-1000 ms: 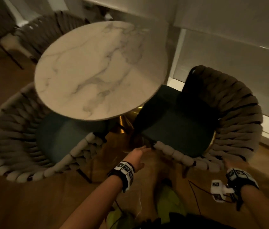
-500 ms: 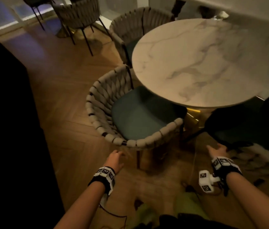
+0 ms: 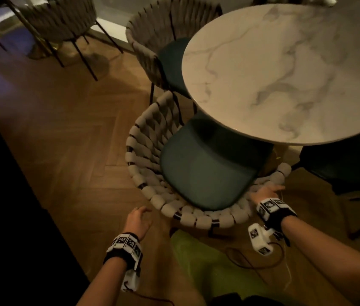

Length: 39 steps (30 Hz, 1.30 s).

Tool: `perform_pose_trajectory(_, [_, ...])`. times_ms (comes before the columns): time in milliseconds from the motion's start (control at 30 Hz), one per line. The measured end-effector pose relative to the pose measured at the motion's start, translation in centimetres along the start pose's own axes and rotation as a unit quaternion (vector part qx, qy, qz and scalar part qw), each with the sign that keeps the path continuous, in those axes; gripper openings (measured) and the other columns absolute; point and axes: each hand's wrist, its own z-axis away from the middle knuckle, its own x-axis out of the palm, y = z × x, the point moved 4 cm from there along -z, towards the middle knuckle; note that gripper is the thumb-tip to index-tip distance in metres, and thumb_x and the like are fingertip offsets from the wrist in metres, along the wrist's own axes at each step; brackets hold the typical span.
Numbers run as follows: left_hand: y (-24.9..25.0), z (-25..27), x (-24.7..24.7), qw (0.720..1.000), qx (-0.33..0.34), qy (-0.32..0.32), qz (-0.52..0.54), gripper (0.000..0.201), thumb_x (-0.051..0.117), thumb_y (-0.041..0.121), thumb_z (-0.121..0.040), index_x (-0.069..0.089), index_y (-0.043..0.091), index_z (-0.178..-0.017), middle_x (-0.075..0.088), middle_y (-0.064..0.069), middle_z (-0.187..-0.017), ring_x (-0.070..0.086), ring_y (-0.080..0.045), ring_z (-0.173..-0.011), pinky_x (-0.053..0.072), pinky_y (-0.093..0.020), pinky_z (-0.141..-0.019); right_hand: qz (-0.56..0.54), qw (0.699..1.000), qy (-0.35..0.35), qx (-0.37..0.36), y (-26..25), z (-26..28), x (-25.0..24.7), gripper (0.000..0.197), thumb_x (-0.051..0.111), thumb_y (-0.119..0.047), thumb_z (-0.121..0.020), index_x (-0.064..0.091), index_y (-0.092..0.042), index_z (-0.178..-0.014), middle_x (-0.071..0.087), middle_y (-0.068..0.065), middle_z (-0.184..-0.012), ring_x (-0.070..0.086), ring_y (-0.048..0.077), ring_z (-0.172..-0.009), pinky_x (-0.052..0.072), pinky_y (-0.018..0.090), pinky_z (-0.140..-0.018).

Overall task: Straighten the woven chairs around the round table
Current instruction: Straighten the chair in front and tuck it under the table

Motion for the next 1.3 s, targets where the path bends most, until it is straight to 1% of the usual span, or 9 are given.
perform_pose_trajectory(200, [-3.7,-8.9,-7.8,0.998,-0.056,-0.009,0.028,0.027,0.055,0.005,-0.09,0.063,0.006,-0.115,0.067,-0.019,-0.115,0.062,-0.034,-0.106,0.051,-0.039,-0.09,-0.035,0.997,0.013,0.069,-0.7,0.7,-0.1,0.089,0.069,-0.021,-0.083,0.014,0.008,-0.145,0.022,0.033,-0.149,0.028,0.048,-0.135,0.027,0.052,-0.109])
perform_pose_trajectory(333, [-4.2,-16.2,-12.9,0.995,-0.084,-0.002,0.056,0.027,0.039,0.005,-0.095,0.061,0.004,-0.112,0.067,-0.025,-0.112,0.063,-0.039,-0.102,0.053,-0.048,-0.09,-0.139,0.979,0.03,0.145,-0.8,1.7,0.3,0.106,0.069,-0.018,-0.083,-0.013,-0.005,-0.149,0.035,0.033,-0.143,0.043,0.046,-0.126,0.038,0.051,-0.103])
perform_pose_trajectory(466, [-0.7,-22.2,-15.5,0.999,-0.017,-0.028,0.007,0.039,0.032,0.027,-0.1,0.057,0.002,-0.118,0.065,-0.026,-0.116,0.061,-0.041,-0.103,0.05,-0.049,-0.091,-0.173,0.971,0.056,0.153,-1.2,3.1,0.2,0.098,0.062,-0.016,-0.089,-0.016,-0.01,-0.149,0.03,0.032,-0.148,0.041,0.047,-0.128,0.037,0.048,-0.103])
perform_pose_trajectory(566, [3.4,-24.4,-16.7,0.999,0.017,-0.029,-0.01,0.049,0.028,0.042,-0.1,0.05,0.004,-0.123,0.06,-0.026,-0.122,0.057,-0.043,-0.109,0.044,-0.043,-0.087,-0.179,0.963,0.099,0.174,-1.2,4.3,0.7,0.093,0.058,-0.014,-0.089,-0.01,-0.019,-0.151,0.041,0.033,-0.139,0.051,0.049,-0.116,0.046,0.047,-0.091])
perform_pose_trajectory(800, [7.1,-30.0,-16.3,0.992,0.034,-0.099,-0.064,0.068,0.052,0.045,-0.091,0.026,0.004,-0.138,0.054,-0.03,-0.129,0.058,-0.046,-0.108,0.051,-0.052,-0.091,-0.255,0.917,0.182,0.246,-2.5,9.0,4.2,0.089,0.065,-0.008,-0.082,0.011,-0.023,-0.15,0.046,0.029,-0.136,0.052,0.048,-0.114,0.049,0.05,-0.089])
perform_pose_trajectory(933, [7.7,-32.2,-16.3,0.992,0.037,-0.116,-0.02,0.074,0.065,0.042,-0.084,0.028,0.006,-0.136,0.049,-0.028,-0.133,0.056,-0.047,-0.113,0.05,-0.053,-0.093,-0.284,0.907,0.165,0.265,-3.1,10.4,6.3,0.1,0.069,-0.016,-0.079,0.0,-0.043,-0.146,0.05,0.027,-0.13,0.058,0.046,-0.097,0.051,0.044,-0.071])
perform_pose_trajectory(1033, [8.2,-33.2,-16.6,0.99,0.066,-0.124,0.006,0.074,0.065,0.04,-0.085,0.027,0.008,-0.14,0.047,-0.025,-0.139,0.052,-0.045,-0.12,0.048,-0.05,-0.097,-0.29,0.895,0.163,0.296,-2.9,10.7,7.4,0.095,0.062,-0.018,-0.085,-0.005,-0.049,-0.144,0.055,0.029,-0.122,0.056,0.036,-0.076,0.054,0.045,-0.07])
perform_pose_trajectory(1233, [8.2,-33.3,-16.0,0.989,0.096,-0.111,0.0,0.07,0.059,0.028,-0.09,0.022,0.012,-0.147,0.046,-0.027,-0.14,0.049,-0.045,-0.123,0.043,-0.053,-0.103,-0.253,0.904,0.191,0.287,-2.2,10.4,7.1,0.091,0.06,-0.012,-0.086,0.0,-0.045,-0.146,0.058,0.03,-0.114,0.05,0.028,-0.06,0.055,0.045,-0.069])
perform_pose_trajectory(1299, [8.0,-32.3,-15.5,0.99,0.096,-0.107,-0.003,0.069,0.056,0.026,-0.092,0.018,0.012,-0.149,0.045,-0.028,-0.141,0.047,-0.045,-0.125,0.041,-0.05,-0.103,-0.244,0.907,0.192,0.286,-1.7,10.4,6.6,0.091,0.063,-0.013,-0.086,0.002,-0.045,-0.145,0.057,0.03,-0.116,0.056,0.033,-0.066,0.056,0.047,-0.072])
